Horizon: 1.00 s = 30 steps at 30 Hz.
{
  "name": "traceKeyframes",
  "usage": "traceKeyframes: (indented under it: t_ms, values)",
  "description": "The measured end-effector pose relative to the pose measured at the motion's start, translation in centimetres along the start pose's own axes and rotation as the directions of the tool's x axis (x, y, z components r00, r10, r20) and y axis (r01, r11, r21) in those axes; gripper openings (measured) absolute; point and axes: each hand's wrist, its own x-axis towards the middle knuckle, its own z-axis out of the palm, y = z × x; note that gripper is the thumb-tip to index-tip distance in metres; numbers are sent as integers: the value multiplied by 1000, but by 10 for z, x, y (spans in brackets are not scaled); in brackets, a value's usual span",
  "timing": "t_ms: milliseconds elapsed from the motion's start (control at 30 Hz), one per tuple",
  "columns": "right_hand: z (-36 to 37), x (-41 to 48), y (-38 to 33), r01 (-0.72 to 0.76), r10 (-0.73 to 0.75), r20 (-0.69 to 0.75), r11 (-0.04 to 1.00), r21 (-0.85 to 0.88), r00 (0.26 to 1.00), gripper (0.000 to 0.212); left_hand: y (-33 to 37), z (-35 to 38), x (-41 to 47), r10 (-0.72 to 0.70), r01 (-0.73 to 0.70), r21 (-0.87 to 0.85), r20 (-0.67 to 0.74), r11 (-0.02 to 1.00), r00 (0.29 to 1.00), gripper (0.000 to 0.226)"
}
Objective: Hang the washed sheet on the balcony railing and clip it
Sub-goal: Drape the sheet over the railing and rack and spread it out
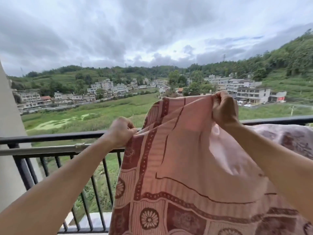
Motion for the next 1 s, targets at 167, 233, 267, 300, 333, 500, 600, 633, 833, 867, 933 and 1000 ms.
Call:
traceKeyframes:
  t_ms: [167, 233, 267, 300, 333, 500, 600, 633, 833, 867, 933, 1000]
  values:
    - [-78, 46, 60, -270, 252, -282, 962, -28, 926, 34, 22, 48, -5, 173, -161, 237, -29, 958, 985, 11]
    - [-115, 58, 78, -322, 285, -335, 945, -62, 898, 35, 38, 62, -2, 241, -229, 205, -34, 952, 970, 10]
    - [-131, 59, 90, -348, 305, -321, 934, -85, 896, 36, 47, 71, 1, 271, -265, 179, -12, 947, 962, 11]
    - [-147, 55, 102, -379, 337, -274, 918, -119, 901, 39, 58, 80, 0, 307, -305, 154, 7, 940, 952, 13]
    - [-159, 47, 114, -401, 367, -208, 903, -155, 907, 43, 69, 89, -1, 338, -339, 131, 28, 932, 941, 16]
    - [-174, -7, 153, -433, 463, 25, 846, -310, 886, 14, 124, 146, -6, 428, -452, 45, 252, 891, 868, 43]
    - [-185, -54, 119, -289, 299, -17, 906, -310, 954, 23, 151, 167, -16, 497, -546, 182, 256, 818, 829, 36]
    - [-186, -73, 102, -224, 232, -9, 927, -302, 973, 34, 156, 170, -16, 504, -548, 170, 241, 819, 829, 31]
    - [-177, -168, 46, -117, 311, 596, 932, -342, 740, 72, 196, 168, -24, 600, -421, -564, 174, 711, 781, 7]
    - [-168, -175, 46, -154, 341, 586, 925, -347, 735, 65, 205, 167, -31, 575, -302, -697, 190, 650, 796, 8]
    - [-160, -184, 42, -328, 358, 478, 933, -149, 802, 38, 219, 168, -34, 545, -187, -797, 201, 574, 814, 9]
    - [-172, -169, 52, -560, 464, 361, 796, 230, 809, 8, 226, 173, -20, 561, -289, -745, 137, 601, 816, 11]
